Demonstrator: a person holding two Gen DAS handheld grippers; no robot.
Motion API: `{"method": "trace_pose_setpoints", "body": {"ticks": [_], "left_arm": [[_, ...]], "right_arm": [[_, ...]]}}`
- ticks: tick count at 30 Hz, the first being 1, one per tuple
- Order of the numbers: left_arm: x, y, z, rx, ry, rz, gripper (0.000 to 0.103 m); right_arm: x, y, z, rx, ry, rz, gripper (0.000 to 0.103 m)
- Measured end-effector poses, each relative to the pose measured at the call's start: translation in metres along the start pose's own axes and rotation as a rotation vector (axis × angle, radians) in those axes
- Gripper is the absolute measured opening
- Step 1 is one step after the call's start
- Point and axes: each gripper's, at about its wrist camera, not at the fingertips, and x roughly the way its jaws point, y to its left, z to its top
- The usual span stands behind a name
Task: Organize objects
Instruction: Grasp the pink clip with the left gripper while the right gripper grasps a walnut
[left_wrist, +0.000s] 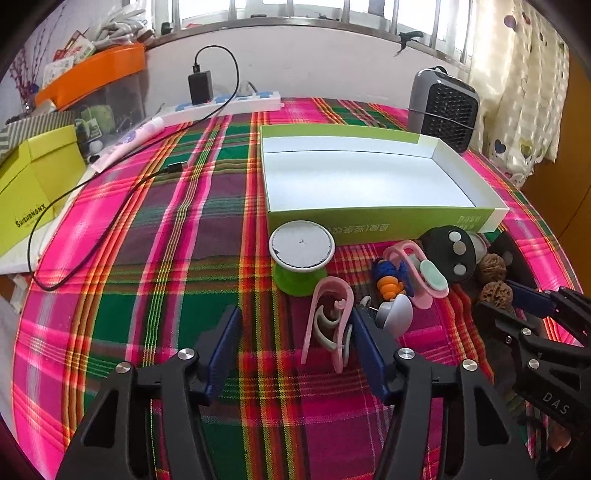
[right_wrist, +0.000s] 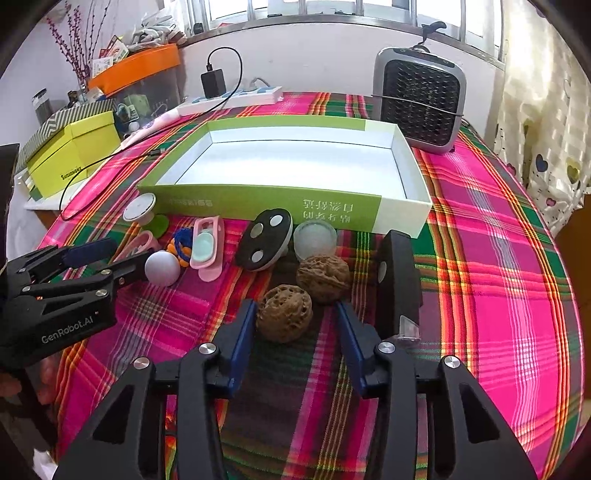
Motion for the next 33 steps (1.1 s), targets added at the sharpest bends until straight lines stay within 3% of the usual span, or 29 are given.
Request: {"method": "trace_pose_setpoints", "body": {"ticks": [3, 15, 33], "left_arm": [[-0.001, -0.002, 0.001, 0.009, -0.005, -0.005, 0.043], [-0.002, -0.005, 0.002, 0.015, -0.007, -0.024, 0.021], [-0.016, -0.009, 0.001, 0.02, -0.028, -0.046, 0.021]], "right_arm": [[0.0, 0.0, 0.0, 0.001, 0.0, 0.0, 0.043], [0.0, 0.002, 0.0, -0.005, -0.002, 0.009, 0.032], [-0.007, 0.003, -0.002, -0.01, -0.019, 0.021, 0.031]]}}
